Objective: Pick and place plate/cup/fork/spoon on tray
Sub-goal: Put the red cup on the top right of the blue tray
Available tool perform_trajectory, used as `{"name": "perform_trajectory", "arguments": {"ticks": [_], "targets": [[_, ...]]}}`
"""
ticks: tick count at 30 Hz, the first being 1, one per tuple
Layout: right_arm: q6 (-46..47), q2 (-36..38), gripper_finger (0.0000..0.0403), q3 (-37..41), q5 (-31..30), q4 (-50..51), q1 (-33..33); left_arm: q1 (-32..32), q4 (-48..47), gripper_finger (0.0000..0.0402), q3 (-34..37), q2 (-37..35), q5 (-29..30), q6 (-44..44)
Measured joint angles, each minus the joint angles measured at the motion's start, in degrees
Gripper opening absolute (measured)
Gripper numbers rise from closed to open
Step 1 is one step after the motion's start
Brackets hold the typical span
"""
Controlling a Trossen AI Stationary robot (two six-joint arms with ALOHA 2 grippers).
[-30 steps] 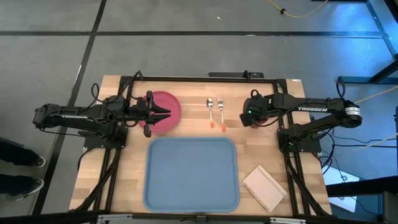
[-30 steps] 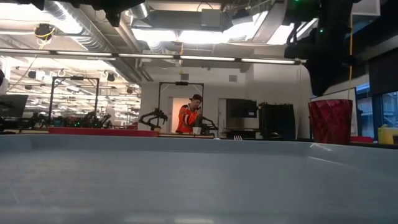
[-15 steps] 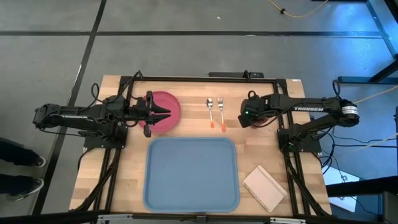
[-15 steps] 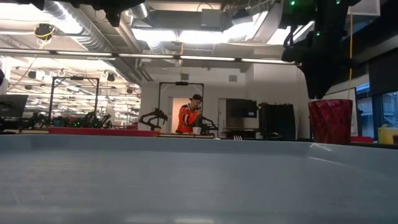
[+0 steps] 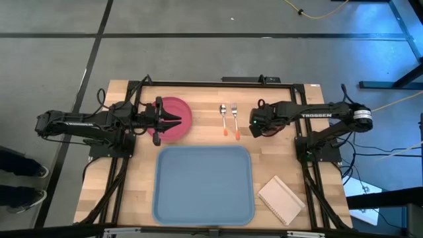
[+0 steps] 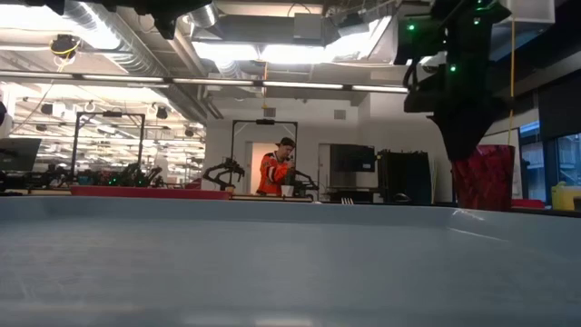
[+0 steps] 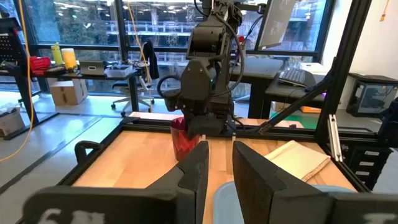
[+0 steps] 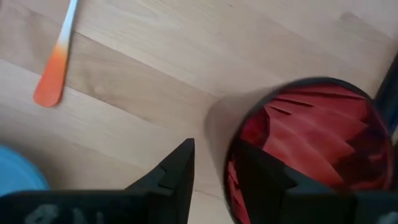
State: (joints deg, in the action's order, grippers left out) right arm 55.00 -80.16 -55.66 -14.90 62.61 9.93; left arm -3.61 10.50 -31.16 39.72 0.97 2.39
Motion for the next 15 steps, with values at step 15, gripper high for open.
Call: {"name": "perform_trajectory", "arguments": {"ticks": [15], "targets": [[0.20, -1.11, 0.0095, 0.00, -0.44, 0.84, 0.00, 0.00, -0.03, 0.0066, 0.00, 0.01, 0.00, 0.02]]}}
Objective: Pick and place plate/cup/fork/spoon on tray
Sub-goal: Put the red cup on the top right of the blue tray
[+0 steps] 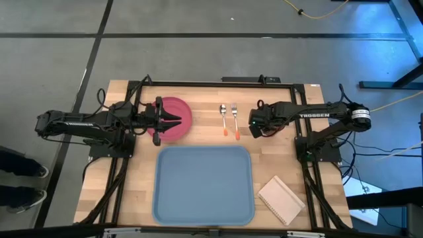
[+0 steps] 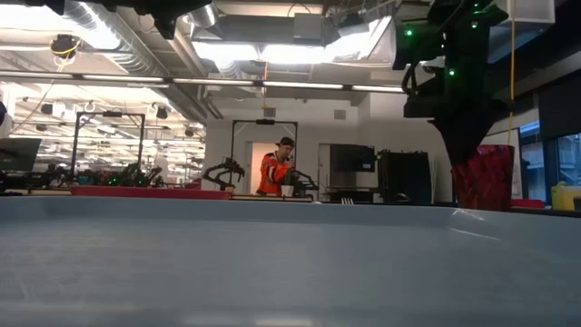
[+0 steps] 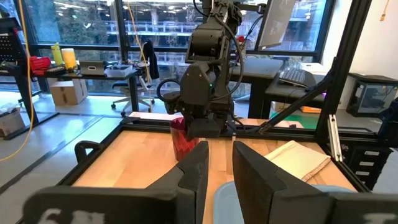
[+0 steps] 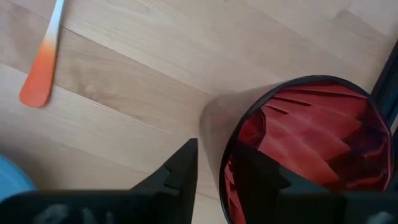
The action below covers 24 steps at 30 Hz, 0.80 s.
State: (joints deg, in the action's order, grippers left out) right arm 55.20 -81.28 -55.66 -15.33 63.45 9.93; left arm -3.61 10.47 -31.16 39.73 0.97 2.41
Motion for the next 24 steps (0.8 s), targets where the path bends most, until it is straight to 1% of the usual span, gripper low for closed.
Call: {"name": "perform_trajectory", "arguments": {"ticks": [2, 7, 15, 18, 20, 24], "targets": [[0.00, 0.00, 0.0078, 0.00, 0.00, 0.10, 0.00, 0.01, -0.01, 0.0066, 0.00, -0.01, 0.00, 0.01], [-0.08, 0.02, 0.0017, -0.04, -0.18, -0.31, 0.00, -0.01, 0.00, 0.0066, 0.00, -0.01, 0.00, -0.01], [-1.52, 1.27, 0.0011, -0.07, 0.24, -1.69, -0.29, 0.00, -0.01, 0.0066, 0.00, 0.00, 0.00, -0.02], [-2.63, 2.96, 0.0011, -2.03, 0.10, -2.00, -1.84, -0.01, -0.01, 0.0066, 0.00, 0.00, 0.00, 0.00], [-3.19, 4.25, 0.0011, -4.29, -1.26, -2.46, -3.79, 0.00, -0.01, 0.0066, 0.00, 0.00, 0.00, -0.02], [-3.63, 6.01, 0.0011, -8.91, -6.20, -4.81, -9.21, 0.00, -0.01, 0.0066, 0.00, -0.01, 0.00, -0.02]]}}
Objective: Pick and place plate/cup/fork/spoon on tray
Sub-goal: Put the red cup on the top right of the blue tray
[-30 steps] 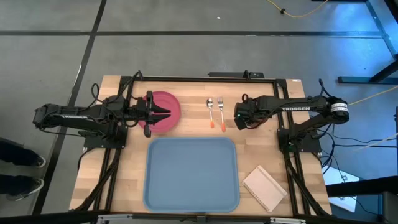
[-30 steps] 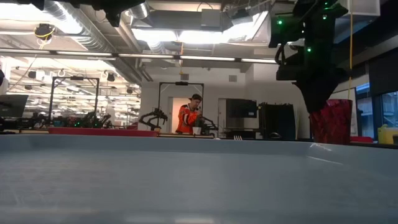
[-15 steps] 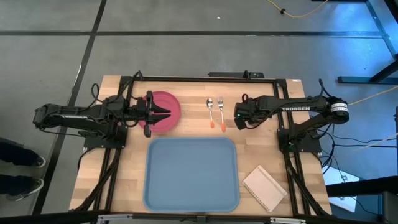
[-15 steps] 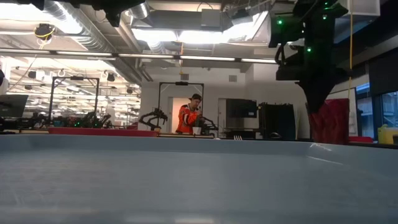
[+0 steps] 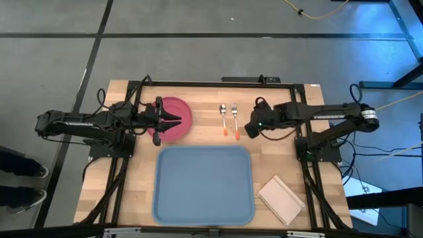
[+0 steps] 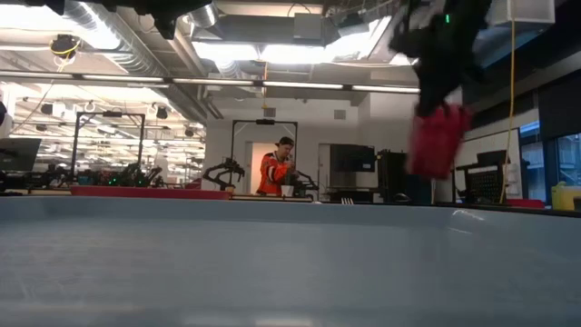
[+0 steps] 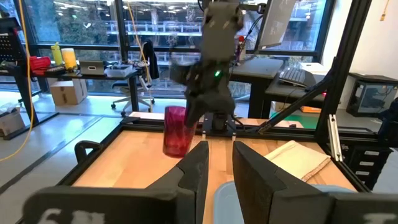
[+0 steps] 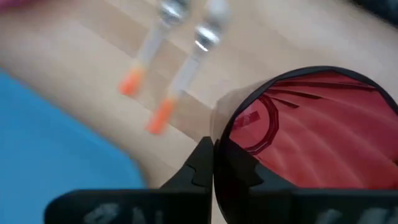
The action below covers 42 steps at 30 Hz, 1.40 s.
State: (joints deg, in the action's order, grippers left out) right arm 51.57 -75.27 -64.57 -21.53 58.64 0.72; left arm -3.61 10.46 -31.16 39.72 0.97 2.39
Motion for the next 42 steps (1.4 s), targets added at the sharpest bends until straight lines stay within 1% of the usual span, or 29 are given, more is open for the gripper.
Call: {"name": "perform_trajectory", "arguments": {"ticks": [3, 8, 12, 15, 19, 23, 28, 35, 42], "targets": [[-1.92, 0.09, 0.0011, -2.18, -1.25, -4.55, -5.04, 0.01, -0.01, 0.0066, 0.00, 0.01, 0.00, 0.01], [-6.86, -0.61, 0.0011, -1.44, -1.36, -16.06, -12.95, -0.01, -0.02, 0.0066, 0.00, 0.00, 0.00, 0.00], [-6.55, -3.40, 0.0013, -1.06, -1.30, -19.37, -17.77, 0.00, -0.04, 0.0066, 0.00, 0.00, 0.00, 0.00], [-4.14, -6.37, 0.0013, -1.03, -1.32, -20.20, -20.15, -0.01, -0.20, 0.0066, 0.00, 0.00, 0.00, 0.00], [-0.75, -9.82, 0.0011, -0.99, -0.05, -21.88, -22.13, -0.01, -0.20, 0.0066, 0.00, 0.00, 0.00, 0.01], [0.82, -11.49, 0.0011, -0.99, 1.88, -23.93, -23.94, 0.01, -0.20, 0.0066, 0.00, 0.00, 0.00, 0.00], [5.31, -12.88, 0.0011, -0.99, 2.29, -22.80, -25.97, 0.00, -0.22, 0.0066, 0.00, 0.00, 0.00, 0.00], [8.81, -13.24, 0.0016, -0.99, 2.50, -21.01, -26.28, 0.01, -0.44, 0.0066, 0.00, 0.00, 0.00, 0.00], [8.89, -15.13, 0.0018, -0.97, 6.64, -20.55, -26.08, 0.01, -0.58, 0.0066, 0.00, 0.01, 0.00, 0.02]]}}
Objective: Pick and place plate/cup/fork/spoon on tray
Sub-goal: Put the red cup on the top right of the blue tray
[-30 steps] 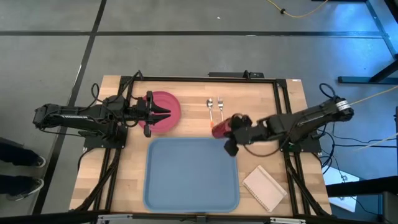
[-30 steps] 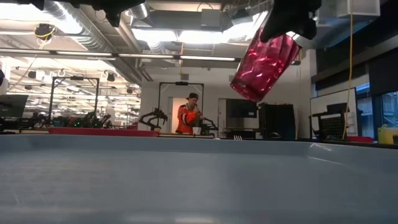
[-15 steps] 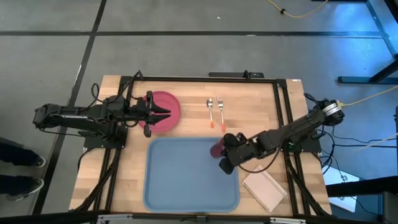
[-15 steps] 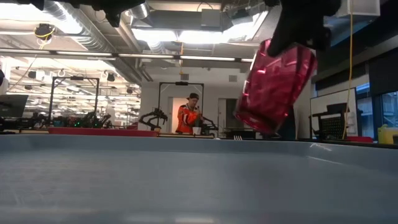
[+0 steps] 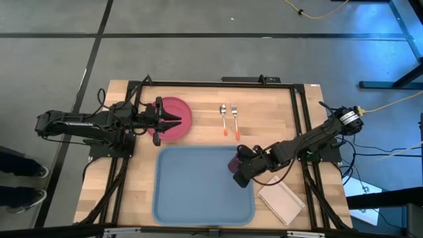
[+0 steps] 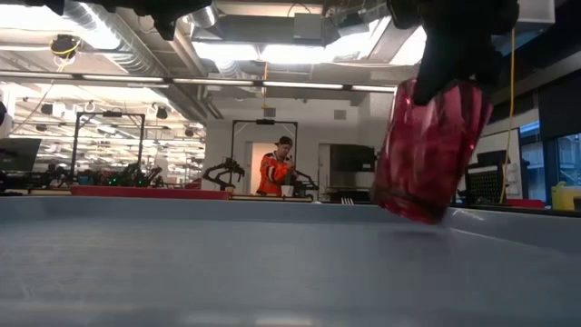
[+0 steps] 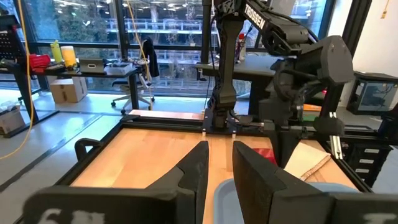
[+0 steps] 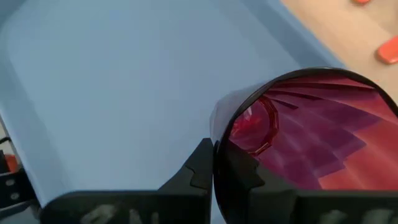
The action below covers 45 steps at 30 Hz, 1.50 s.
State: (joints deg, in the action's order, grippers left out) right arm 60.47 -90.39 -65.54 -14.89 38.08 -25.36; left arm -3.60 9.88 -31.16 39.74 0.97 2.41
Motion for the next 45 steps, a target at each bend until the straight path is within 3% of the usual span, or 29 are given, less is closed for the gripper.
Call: {"name": "perform_trajectory", "arguments": {"ticks": [45], "targets": [[0.55, -0.39, 0.0036, 0.00, -1.03, 1.81, 1.94, -0.01, 0.01, 0.0066, 0.00, 0.00, 0.00, -0.01]]}}
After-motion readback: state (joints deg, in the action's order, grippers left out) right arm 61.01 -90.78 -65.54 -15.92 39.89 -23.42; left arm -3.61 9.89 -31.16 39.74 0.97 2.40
